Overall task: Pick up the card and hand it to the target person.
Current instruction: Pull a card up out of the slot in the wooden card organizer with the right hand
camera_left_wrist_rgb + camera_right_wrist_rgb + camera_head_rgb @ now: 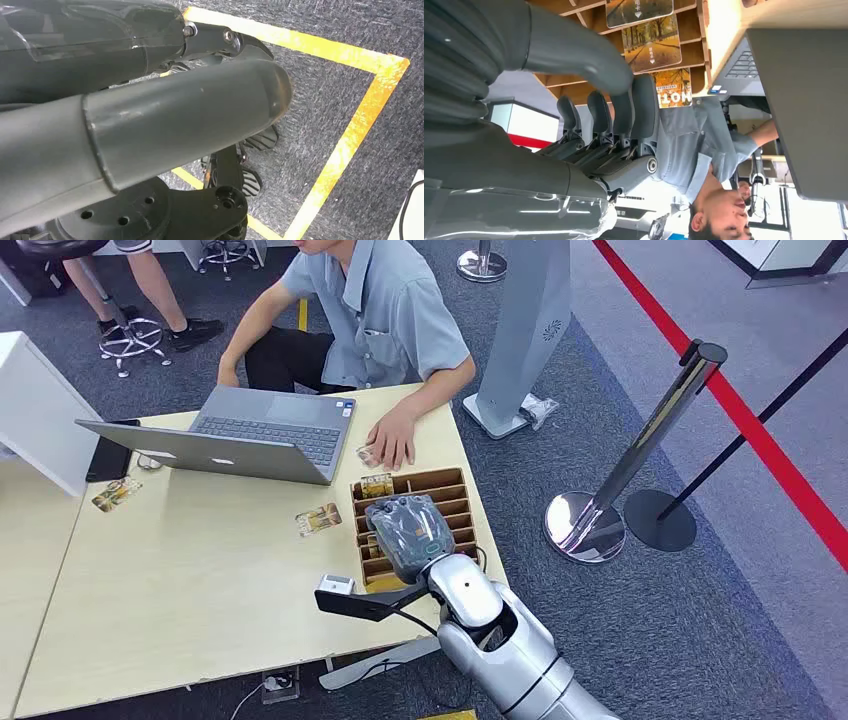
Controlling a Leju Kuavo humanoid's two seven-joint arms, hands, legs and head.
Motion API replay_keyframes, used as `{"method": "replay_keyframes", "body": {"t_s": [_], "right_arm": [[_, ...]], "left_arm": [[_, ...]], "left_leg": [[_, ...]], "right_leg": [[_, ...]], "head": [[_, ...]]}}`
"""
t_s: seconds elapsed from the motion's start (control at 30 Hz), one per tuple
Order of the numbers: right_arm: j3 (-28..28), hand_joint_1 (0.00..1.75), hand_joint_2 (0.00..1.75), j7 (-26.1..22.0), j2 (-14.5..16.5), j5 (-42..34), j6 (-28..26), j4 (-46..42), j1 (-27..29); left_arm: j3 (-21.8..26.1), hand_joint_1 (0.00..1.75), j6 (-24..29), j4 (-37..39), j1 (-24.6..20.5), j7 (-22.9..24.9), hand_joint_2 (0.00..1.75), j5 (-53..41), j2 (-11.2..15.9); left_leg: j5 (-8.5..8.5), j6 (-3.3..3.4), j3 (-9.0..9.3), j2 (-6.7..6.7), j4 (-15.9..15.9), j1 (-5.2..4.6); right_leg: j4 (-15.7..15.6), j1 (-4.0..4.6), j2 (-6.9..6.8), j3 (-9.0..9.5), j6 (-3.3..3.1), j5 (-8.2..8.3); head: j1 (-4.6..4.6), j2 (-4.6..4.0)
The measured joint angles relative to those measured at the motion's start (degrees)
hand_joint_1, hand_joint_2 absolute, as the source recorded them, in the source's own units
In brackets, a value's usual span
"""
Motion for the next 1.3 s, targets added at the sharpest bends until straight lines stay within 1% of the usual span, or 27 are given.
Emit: {"method": "replay_keyframes", "body": {"t_s": [0.07, 0.2, 0.4, 0.7, 0.9, 1.17, 1.3], "right_arm": [[-0.05, 1.05, 1.75, 0.02, 0.13, -0.19, 0.06, 0.64, -0.09], [-0.18, 0.91, 1.75, -0.14, 0.65, -0.79, -0.35, 3.93, -0.61], [-1.16, 0.93, 1.75, -1.06, 1.32, -1.58, -1.87, 10.57, -1.54], [-1.19, 0.93, 1.75, -1.20, 1.30, -1.56, -2.04, 10.77, -1.54], [-1.92, 0.99, 1.75, -1.06, 1.38, -1.49, -2.17, 12.70, -1.43], [-2.82, 0.93, 1.75, -1.12, 1.73, -1.19, -3.31, 16.16, -1.87], [-3.72, 0.91, 1.75, -0.96, 1.65, -0.86, -3.91, 16.32, -2.12]], "left_arm": [[-0.09, 0.00, -0.08, 0.01, -0.01, 0.06, 0.00, -0.10, 0.03], [-0.22, 0.00, -0.23, 0.02, 0.01, 0.13, 0.00, -0.29, 0.06], [-0.34, 0.00, -0.30, 0.02, 0.02, 0.03, 0.00, -0.56, 0.13], [-0.34, 0.00, -0.30, 0.02, 0.02, 0.04, 0.00, -0.56, 0.13], [-0.34, 0.00, -0.52, 0.00, 0.01, 0.16, 0.00, -0.63, 0.21], [-0.42, 0.00, -0.48, 0.01, -0.01, 0.24, 0.00, -0.82, 0.21], [-0.49, 0.00, -0.64, 0.01, -0.01, 0.30, 0.00, -0.96, 0.24]], "left_leg": [[-0.02, -0.01, -0.01, -0.01, 0.03, 0.00], [0.11, 0.00, 0.01, 0.02, -0.11, 0.00], [0.03, 0.00, 0.04, 0.01, -0.04, 0.00], [0.00, -0.01, 0.01, 0.01, 0.01, 0.00], [-0.03, -0.01, 0.00, -0.01, 0.04, 0.00], [-0.04, 0.00, 0.03, -0.04, 0.04, 0.00], [-0.04, -0.01, 0.00, -0.03, 0.06, 0.00]], "right_leg": [[0.03, 0.00, -0.01, -0.01, 0.01, -0.02], [-0.11, 0.01, 0.03, 0.00, -0.01, 0.12], [-0.05, 0.00, 0.01, 0.04, 0.02, 0.04], [0.01, 0.00, 0.00, 0.01, 0.01, 0.00], [0.04, -0.01, -0.02, 0.00, 0.02, -0.03], [0.02, 0.00, -0.05, 0.04, 0.03, -0.04], [0.06, -0.01, -0.04, 0.01, 0.03, -0.05]], "head": [[0.00, 0.00], [0.00, 0.00], [0.00, 0.00], [0.00, 0.00], [0.00, 0.00], [0.00, 0.00], [0.00, 0.00]]}}
